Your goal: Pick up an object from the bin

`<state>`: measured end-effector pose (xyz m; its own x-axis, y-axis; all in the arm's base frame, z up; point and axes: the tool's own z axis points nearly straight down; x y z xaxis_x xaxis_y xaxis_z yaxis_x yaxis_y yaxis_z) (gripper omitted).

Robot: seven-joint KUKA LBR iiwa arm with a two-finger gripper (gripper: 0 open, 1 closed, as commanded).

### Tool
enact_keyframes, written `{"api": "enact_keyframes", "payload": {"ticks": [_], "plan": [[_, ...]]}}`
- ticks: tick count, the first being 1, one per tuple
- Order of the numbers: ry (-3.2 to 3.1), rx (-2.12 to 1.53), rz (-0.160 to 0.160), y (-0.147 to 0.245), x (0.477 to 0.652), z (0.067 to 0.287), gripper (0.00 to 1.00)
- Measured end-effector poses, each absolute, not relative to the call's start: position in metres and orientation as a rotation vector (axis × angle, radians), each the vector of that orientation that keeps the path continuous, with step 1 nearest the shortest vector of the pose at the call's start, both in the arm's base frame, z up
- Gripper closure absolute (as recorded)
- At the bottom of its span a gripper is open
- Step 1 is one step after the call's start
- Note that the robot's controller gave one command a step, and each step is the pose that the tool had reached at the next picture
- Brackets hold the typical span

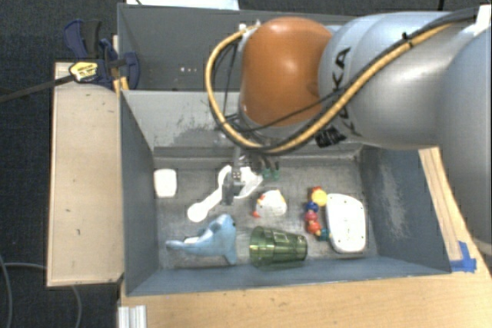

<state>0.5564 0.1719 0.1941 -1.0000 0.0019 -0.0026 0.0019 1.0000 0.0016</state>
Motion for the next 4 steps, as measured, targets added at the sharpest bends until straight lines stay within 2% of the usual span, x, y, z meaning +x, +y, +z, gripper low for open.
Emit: {"api": "enact_keyframes", "payload": {"ticks": [1,2,3,4], "plan": [[3.132,-0.125,0.003,0.146,0.567,0.142,0.00],[3.132,-0.290,0.000,0.123,0.574,0.126,0.00],[3.101,-0.487,0.000,0.144,0.573,0.122,0.00],[3.028,-0.828,0.001,0.149,0.577,0.084,0.00]]}}
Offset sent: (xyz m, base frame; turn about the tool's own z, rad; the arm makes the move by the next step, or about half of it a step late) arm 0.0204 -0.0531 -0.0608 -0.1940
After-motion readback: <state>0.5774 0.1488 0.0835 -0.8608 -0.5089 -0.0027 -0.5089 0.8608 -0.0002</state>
